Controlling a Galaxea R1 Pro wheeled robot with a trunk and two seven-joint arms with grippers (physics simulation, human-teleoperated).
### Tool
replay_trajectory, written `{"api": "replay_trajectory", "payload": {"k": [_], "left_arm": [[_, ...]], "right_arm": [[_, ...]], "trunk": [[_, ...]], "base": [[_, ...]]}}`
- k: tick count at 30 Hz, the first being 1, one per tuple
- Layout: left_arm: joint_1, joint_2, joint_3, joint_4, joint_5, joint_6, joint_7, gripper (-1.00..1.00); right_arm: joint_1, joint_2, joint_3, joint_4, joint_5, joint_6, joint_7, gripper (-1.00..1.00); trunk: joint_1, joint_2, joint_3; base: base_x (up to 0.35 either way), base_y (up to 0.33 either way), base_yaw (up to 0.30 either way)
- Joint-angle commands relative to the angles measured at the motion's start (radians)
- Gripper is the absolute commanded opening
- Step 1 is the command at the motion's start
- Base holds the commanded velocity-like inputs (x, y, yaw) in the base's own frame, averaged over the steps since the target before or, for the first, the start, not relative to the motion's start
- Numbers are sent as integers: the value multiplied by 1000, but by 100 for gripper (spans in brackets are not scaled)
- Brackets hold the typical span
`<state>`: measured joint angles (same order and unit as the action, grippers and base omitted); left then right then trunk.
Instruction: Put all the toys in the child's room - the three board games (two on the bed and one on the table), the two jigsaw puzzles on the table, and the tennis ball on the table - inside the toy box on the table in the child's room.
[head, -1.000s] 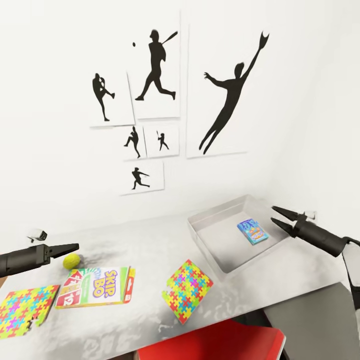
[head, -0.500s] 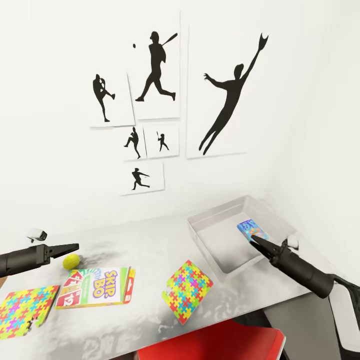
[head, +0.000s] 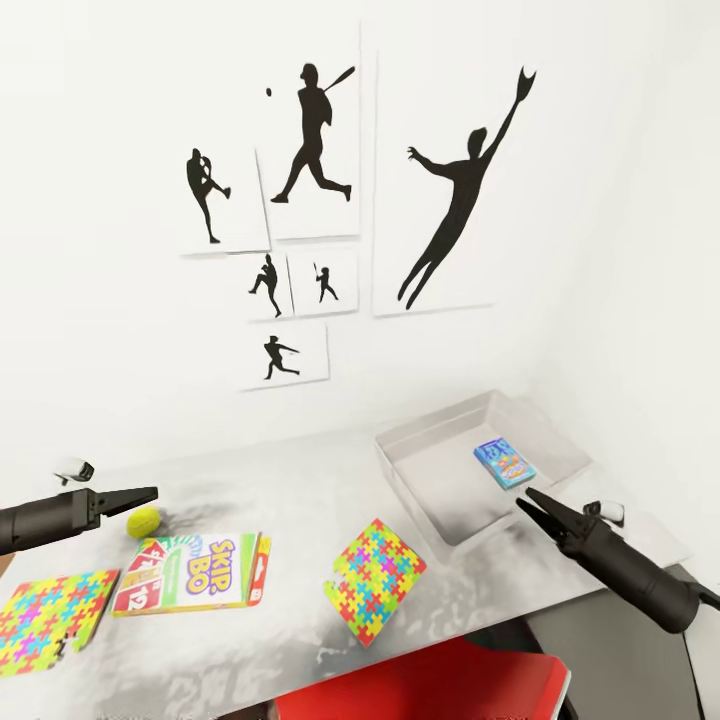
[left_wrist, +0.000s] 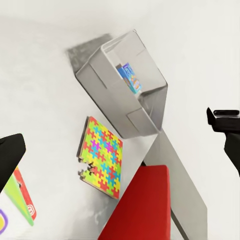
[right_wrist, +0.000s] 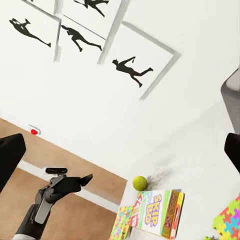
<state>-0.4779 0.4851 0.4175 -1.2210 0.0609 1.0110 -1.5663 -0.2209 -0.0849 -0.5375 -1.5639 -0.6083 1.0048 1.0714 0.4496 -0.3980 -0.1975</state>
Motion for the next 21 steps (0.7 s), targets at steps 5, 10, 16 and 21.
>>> {"api": "replay_trajectory", "payload": {"k": [5, 10, 16, 21], "left_arm": [[-1, 0, 1, 0, -1, 11, -5, 100], [-1, 0, 1, 0, 0, 11, -5, 100], [-1, 1, 2, 0, 0, 11, -5, 100], [-1, 1, 1, 0, 0, 11, -5, 100]], "right_arm": [[1, 5, -10, 16, 7, -109, 35, 100], [6, 5, -11, 18, 7, -125, 38, 100], [9, 7, -8, 18, 7, -130, 33, 100], [9, 8, -5, 17, 8, -131, 30, 100]], "trunk": [[0, -2, -2], [0, -2, -2], [0, -2, -2], [0, -2, -2]], "base": [[-122, 16, 0], [-22, 3, 0], [-4, 1, 0], [0, 0, 0]]}}
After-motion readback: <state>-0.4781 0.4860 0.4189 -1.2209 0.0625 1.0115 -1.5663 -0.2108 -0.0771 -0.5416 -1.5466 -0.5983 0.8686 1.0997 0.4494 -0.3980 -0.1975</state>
